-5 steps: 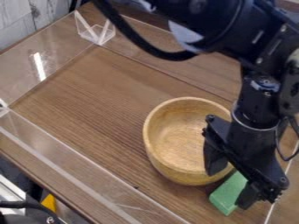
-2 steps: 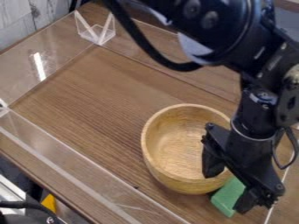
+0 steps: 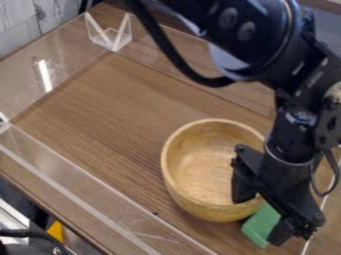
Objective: Put the green block in the brown bowl
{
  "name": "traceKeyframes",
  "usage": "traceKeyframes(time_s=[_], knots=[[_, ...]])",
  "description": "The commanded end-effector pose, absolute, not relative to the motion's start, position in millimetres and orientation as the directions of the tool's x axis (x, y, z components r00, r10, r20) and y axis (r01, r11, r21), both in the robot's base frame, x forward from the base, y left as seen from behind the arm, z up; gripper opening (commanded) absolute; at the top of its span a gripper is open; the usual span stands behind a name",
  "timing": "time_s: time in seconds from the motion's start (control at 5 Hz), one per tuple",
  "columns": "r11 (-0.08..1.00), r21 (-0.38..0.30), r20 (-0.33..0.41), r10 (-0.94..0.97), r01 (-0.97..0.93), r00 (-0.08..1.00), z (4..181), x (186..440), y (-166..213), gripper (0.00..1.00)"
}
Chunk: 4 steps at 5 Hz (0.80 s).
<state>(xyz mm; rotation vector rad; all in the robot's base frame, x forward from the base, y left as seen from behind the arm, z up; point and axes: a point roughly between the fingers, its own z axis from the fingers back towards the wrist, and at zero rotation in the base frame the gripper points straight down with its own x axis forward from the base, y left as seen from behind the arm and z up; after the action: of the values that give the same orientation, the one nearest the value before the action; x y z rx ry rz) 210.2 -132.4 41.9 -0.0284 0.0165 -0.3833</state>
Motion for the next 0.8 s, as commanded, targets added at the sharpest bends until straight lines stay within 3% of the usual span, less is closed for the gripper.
traceKeyframes(time_s=[0.0,0.6], knots=[[0.928,-0.038,0.02,-0.371,0.371,0.929,45.8,217,-137,0.0],[0.926,-0.062,0.003,-0.372,0.372,0.928,59.0,220,-137,0.0]])
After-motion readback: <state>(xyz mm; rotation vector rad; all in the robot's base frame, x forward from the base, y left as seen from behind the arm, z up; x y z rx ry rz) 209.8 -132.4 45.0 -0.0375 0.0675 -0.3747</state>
